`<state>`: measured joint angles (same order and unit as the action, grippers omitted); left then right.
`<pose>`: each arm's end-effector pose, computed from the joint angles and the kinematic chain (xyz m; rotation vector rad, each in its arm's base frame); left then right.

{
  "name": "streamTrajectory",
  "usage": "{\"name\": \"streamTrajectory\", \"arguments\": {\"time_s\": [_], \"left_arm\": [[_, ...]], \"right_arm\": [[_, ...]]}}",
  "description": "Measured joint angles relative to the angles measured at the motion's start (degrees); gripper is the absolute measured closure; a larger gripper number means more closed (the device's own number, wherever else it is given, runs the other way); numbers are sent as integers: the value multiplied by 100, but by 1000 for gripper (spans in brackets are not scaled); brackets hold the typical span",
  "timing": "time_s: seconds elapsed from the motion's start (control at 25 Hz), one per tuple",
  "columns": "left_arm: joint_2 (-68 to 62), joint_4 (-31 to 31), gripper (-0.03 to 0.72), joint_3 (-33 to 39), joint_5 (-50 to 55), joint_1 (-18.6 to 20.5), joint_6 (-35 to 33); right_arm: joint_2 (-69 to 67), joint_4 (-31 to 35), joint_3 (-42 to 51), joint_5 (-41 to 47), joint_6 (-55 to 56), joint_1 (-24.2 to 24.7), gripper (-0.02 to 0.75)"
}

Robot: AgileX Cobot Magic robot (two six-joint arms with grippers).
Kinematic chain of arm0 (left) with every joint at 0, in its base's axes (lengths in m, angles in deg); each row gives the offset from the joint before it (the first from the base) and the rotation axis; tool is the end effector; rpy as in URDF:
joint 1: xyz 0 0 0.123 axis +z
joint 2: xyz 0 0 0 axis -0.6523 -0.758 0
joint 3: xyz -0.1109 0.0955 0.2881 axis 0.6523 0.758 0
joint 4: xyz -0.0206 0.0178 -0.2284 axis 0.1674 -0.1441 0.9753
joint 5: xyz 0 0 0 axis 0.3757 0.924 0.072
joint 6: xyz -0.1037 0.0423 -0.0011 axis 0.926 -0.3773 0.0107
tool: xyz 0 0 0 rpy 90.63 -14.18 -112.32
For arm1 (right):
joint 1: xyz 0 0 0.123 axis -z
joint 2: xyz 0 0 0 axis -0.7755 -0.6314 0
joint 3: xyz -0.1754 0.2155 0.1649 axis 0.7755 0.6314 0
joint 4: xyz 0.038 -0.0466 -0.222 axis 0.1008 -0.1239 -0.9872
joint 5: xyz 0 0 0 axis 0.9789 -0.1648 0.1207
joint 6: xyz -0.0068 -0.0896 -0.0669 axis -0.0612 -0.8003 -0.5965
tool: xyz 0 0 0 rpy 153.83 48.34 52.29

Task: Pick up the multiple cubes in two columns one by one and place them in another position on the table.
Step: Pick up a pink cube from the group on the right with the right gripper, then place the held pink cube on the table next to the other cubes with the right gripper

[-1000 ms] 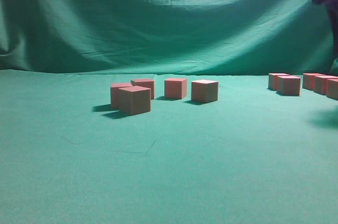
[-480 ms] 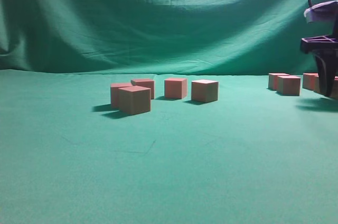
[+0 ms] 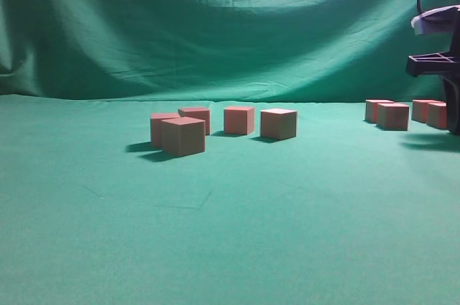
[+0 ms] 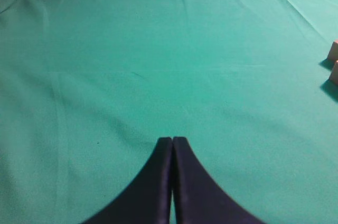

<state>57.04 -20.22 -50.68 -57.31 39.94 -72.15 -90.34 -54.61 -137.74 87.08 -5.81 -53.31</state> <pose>0.0127 0.0008 0.1714 0.0327 1.8329 0.0165 0.4025 0.0105 0.1867 0.0195 2.8477 -0.0696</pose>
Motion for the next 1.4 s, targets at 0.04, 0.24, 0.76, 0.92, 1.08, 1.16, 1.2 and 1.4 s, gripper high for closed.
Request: {"name": "streamTrajectory", "arguments": {"time_s": [0.04,0.24,0.76,0.92,1.08,1.16,1.2,1.4], "left_arm": [[0,0,688,0,0,0,0],[0,0,688,0,0,0,0],[0,0,688,0,0,0,0],[0,0,688,0,0,0,0],[0,0,688,0,0,0,0],[0,0,688,0,0,0,0],[0,0,688,0,0,0,0],[0,0,688,0,0,0,0]], "right_arm": [[0,0,-16,102,0,0,482],[311,0,-120,632,-13,0,482],[2635,467,-144,1573,-316,-828,482],[2788,467,-36,1524,-718,-1826,482],[2625,507,167,1422,-1331,-2919,482],[2422,507,167,1339,-1743,-3324,482],[2296,507,167,1312,-1921,-3521,482],[1674,507,167,1026,-2506,-4168,482]]}}
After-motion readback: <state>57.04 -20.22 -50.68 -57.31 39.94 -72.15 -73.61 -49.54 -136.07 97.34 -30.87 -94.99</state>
